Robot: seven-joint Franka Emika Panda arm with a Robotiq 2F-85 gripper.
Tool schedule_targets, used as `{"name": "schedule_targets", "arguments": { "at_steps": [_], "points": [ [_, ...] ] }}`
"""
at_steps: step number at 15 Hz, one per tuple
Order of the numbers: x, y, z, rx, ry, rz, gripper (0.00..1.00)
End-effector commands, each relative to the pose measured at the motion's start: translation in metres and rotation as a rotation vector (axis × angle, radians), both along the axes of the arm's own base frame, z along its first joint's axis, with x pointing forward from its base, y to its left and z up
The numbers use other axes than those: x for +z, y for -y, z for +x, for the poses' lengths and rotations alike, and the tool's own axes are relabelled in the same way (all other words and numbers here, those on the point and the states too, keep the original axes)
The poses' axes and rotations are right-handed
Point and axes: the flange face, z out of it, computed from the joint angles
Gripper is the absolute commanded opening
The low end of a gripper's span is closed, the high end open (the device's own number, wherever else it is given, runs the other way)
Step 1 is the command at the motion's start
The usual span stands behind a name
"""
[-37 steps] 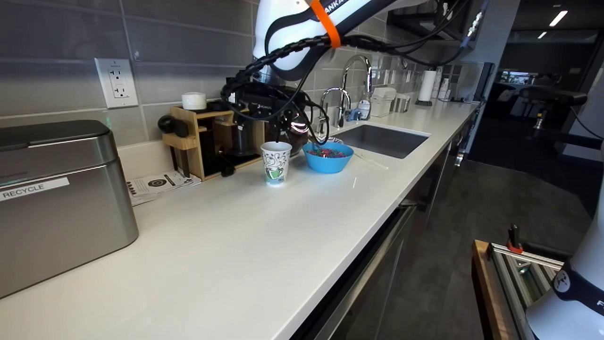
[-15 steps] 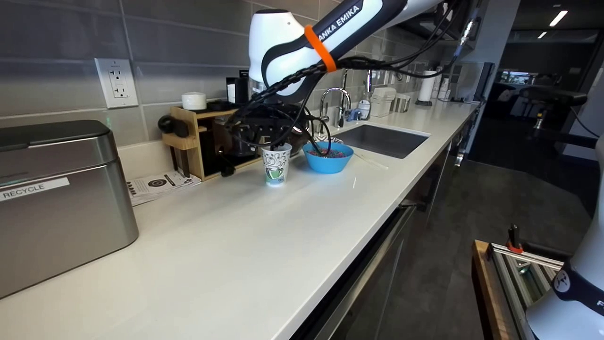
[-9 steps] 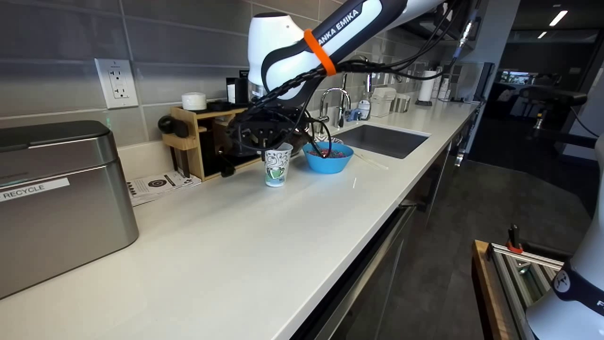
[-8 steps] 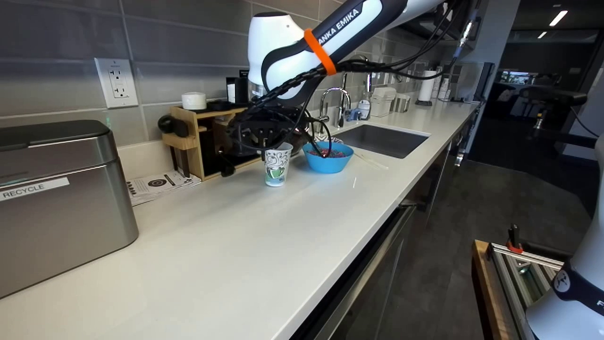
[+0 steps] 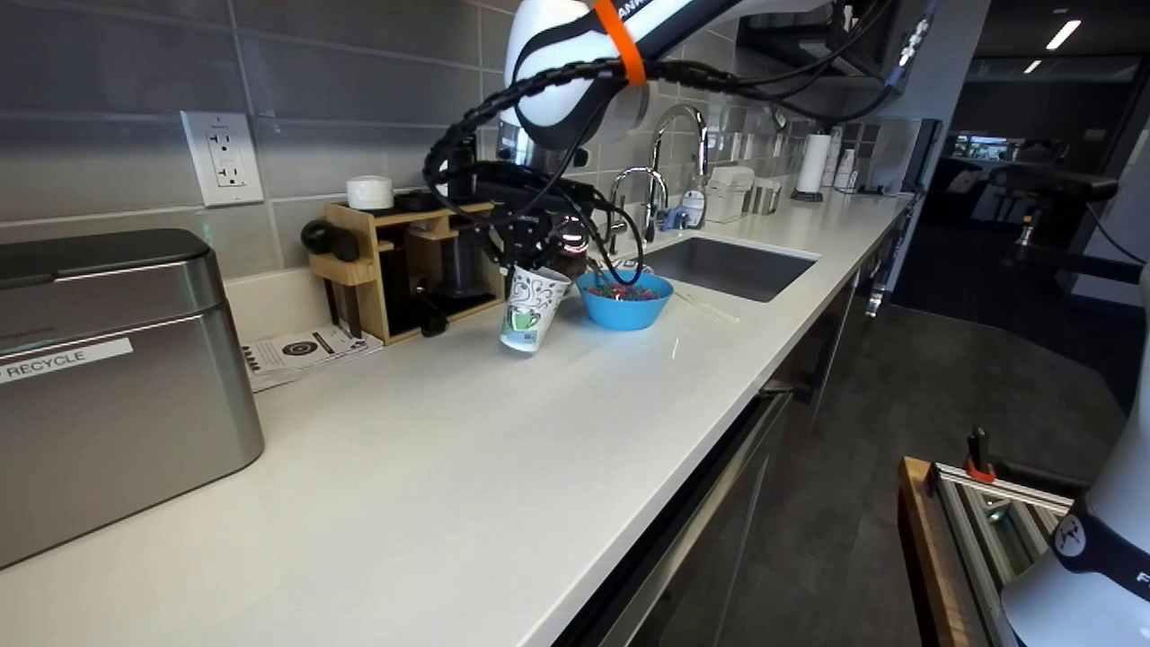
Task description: Pour the cereal out of the coffee cup and into the blue bowl.
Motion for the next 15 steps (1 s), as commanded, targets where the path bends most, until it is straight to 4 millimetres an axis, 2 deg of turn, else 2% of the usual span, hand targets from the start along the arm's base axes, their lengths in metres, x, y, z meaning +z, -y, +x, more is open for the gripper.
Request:
{"name": "schedule_targets", "arguments": {
  "at_steps": [1,4,8,9,12,15],
  "points": [
    [0.028,0.019,-0.032,-0.093,0.048,0.138,0.0],
    [0.043,0.039,-0.049,-0.178,0.097,0.199,0.0],
    [0.056,0.06,-0.072,-0.273,0.304,0.176,0.0],
    [0.054,0.061,-0.05,-0.228,0.237,0.165,0.0],
    [0.052,0.064,-0.063,-0.247,0.284,0.156,0.0],
    [0.058,0.066,-0.062,-0.262,0.323,0.165,0.0]
  ]
}}
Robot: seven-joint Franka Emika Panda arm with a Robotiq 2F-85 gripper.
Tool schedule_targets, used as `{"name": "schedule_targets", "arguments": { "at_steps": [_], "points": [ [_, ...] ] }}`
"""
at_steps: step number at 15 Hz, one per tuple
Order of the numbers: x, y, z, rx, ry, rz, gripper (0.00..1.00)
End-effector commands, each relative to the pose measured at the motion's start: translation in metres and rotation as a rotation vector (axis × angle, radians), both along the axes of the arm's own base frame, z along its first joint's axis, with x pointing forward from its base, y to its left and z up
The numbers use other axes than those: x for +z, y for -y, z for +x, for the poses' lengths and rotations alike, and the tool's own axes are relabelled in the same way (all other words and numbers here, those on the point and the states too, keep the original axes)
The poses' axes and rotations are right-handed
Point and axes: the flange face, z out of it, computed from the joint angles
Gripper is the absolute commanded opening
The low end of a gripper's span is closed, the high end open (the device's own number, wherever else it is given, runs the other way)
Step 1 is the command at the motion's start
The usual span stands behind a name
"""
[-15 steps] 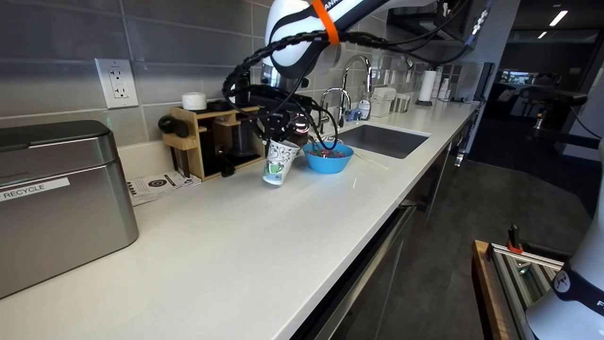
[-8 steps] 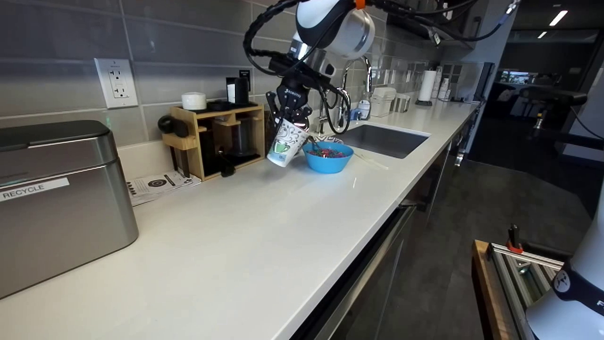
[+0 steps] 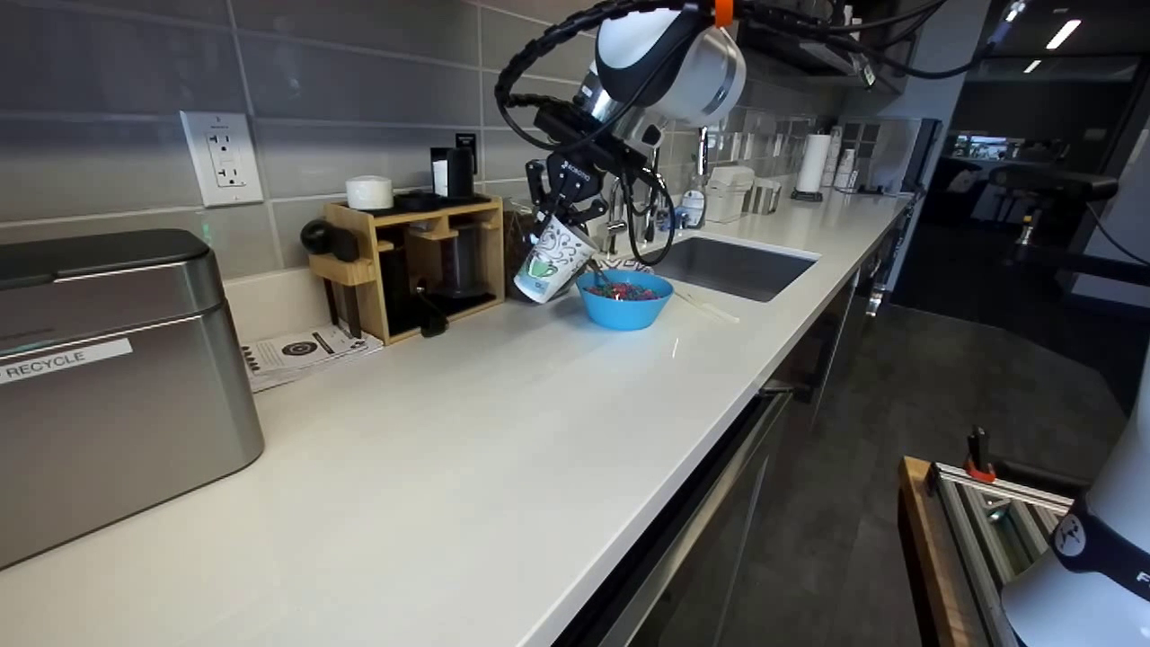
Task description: Pour the cereal out of the coffee cup and into the blue bowl.
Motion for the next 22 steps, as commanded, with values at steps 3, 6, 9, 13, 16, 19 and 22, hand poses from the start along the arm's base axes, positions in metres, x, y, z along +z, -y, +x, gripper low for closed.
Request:
{"name": "schedule_targets", "arguments": {
  "at_steps": [3,6,9,13,16,19,22],
  "points": [
    [0.015,0.015,0.004,-0.067,0.091,0.028,0.0],
    [0.023,0.03,0.001,-0.115,0.129,0.037,0.0],
    [0.031,0.043,-0.001,-0.145,0.172,0.074,0.0],
    [0.04,0.058,-0.005,-0.134,0.229,0.154,0.0],
    [0.046,0.075,-0.01,-0.125,0.295,0.203,0.0],
    [0.049,0.094,-0.016,-0.123,0.364,0.247,0.0],
    [0.048,0.112,-0.024,-0.105,0.415,0.286,0.0]
  ]
}}
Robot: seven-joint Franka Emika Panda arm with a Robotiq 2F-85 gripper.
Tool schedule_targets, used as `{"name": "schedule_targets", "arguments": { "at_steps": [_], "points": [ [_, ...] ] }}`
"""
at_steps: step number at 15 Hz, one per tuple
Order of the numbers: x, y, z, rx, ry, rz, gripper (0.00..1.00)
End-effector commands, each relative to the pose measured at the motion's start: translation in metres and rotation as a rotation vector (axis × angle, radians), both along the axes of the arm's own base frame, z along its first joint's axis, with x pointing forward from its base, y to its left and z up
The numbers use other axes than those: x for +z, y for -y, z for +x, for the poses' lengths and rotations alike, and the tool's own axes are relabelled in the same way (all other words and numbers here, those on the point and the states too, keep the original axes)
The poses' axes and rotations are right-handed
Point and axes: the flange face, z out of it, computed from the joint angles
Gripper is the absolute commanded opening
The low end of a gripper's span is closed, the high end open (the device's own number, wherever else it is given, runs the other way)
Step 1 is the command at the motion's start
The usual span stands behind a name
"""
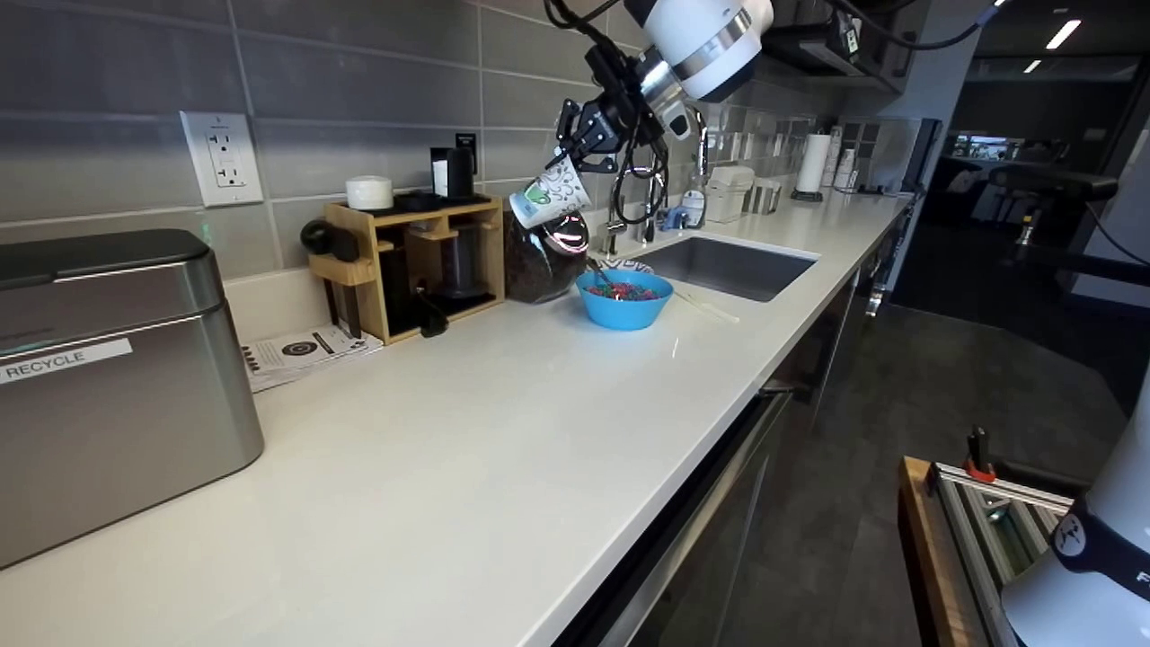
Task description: Pour the cereal out of the coffee cup and into the blue bowl.
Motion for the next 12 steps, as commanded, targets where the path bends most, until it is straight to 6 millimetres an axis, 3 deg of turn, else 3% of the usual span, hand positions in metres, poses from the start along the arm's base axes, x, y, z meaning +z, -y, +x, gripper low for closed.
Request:
{"name": "schedule_targets", "arguments": {
  "at_steps": [1,8,12],
  "points": [
    [0.003,0.018,-0.008,0.053,0.067,0.064,0.0],
    [-0.013,0.06,-0.03,0.149,0.104,0.224,0.0],
    [-0.029,0.074,-0.034,0.251,0.082,0.383,0.0]
  ]
}}
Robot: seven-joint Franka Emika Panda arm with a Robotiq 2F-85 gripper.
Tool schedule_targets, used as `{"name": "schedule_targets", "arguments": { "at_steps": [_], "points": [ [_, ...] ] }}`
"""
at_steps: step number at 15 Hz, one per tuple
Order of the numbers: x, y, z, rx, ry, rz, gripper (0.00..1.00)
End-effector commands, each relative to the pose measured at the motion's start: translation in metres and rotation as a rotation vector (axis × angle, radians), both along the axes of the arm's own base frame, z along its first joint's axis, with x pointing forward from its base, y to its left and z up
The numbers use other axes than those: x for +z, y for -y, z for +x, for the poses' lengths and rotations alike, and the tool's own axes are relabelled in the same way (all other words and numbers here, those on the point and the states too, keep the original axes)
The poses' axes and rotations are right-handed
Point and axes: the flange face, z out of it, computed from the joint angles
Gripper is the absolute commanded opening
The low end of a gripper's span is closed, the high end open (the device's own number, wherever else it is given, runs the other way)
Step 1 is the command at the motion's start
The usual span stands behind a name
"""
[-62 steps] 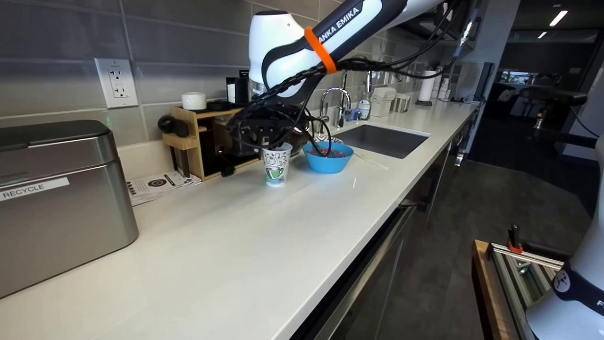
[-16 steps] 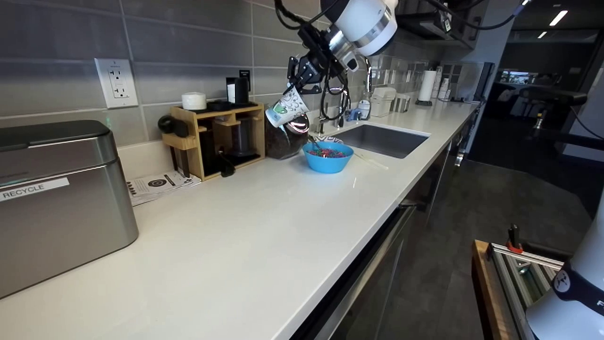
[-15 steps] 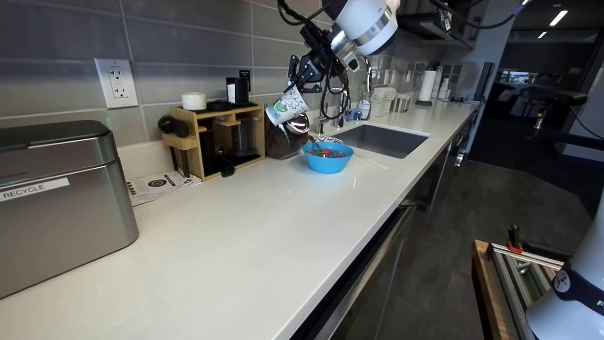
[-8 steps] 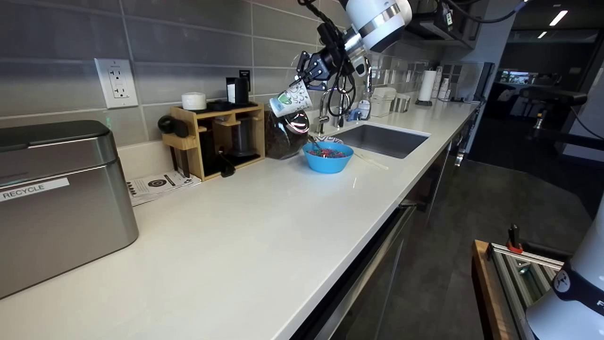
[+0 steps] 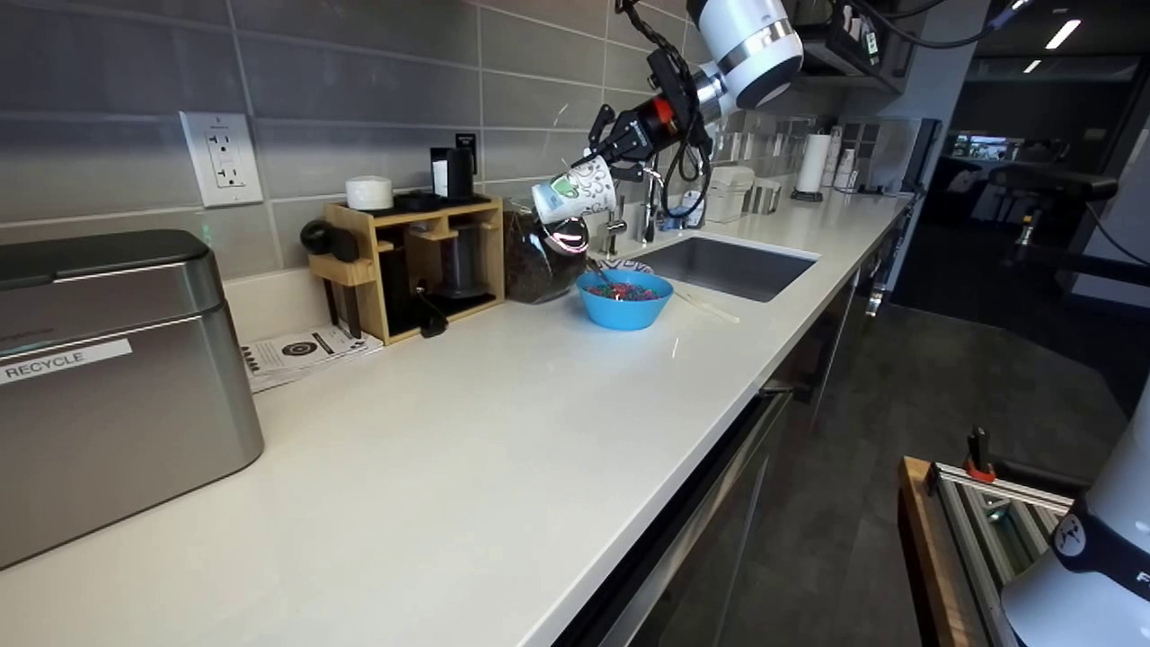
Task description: Pour the cereal out of the coffee cup and into the blue bowl.
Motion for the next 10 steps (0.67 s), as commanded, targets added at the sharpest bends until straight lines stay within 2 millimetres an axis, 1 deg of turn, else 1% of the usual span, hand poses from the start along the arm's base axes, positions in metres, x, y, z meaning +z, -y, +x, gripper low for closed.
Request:
{"name": "schedule_targets", "arguments": {
  "at_steps": [1,2,5,10],
  "points": [
    [-0.013,0.014,0.005,0.075,0.005,0.13,0.0],
    [-0.006,0.006,-0.003,0.051,-0.006,0.069,0.0],
    [-0.016,0.014,-0.001,0.066,-0.014,0.102,0.0],
    [-0.017,0.013,0.006,0.077,-0.007,0.102,0.0]
  ]
}}
